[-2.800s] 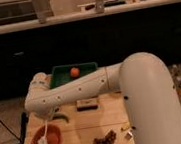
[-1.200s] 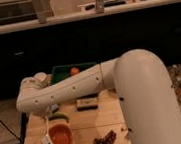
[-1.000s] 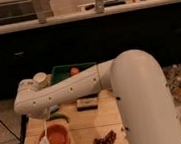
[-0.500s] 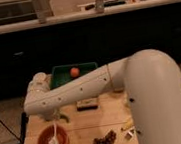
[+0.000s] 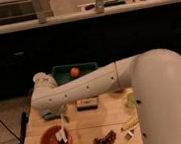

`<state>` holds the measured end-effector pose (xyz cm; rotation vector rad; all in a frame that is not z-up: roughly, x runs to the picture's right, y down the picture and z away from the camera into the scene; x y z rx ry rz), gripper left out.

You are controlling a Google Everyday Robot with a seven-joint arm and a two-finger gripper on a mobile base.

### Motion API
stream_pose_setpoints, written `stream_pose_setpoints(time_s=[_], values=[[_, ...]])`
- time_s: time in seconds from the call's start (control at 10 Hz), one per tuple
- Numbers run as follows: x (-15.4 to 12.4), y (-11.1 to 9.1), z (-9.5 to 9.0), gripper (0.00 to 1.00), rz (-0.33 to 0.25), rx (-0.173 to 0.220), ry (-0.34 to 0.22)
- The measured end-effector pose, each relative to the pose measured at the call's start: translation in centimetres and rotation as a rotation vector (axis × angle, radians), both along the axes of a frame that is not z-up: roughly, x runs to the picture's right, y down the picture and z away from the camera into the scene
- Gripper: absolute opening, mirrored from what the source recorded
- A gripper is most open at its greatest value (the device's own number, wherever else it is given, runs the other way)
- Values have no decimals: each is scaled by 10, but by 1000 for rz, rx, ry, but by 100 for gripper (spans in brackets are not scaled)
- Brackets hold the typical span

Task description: Wipe red bowl with brush

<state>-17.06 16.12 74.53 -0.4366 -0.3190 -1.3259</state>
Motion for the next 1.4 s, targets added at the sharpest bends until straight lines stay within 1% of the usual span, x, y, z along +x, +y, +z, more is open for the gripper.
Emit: stream_pose_setpoints(time_s=[0.2, 0.3, 0.4, 0.5, 0.7, 0.8, 0.9, 1.0, 1.1, 1.2, 1.3, 1.4], values=[[-27, -8, 3, 0, -16, 22, -24], [-39, -9, 4, 0, -27, 28, -39], [-54, -8, 3, 0, -49, 26, -65], [-65, 0, 0, 0, -69, 15, -90], [-72, 21, -5, 0, -81, -14, -116], [-65, 29, -5, 0, -75, -32, -110], [-45, 39, -3, 0, -60, -53, -91], [-22, 42, -3, 0, -30, -56, -55], [-12, 41, -3, 0, -16, -53, -36], [2, 37, -5, 0, 8, -37, -9], [11, 28, -6, 0, 18, -11, 17], [15, 19, -4, 0, 24, 14, 39]])
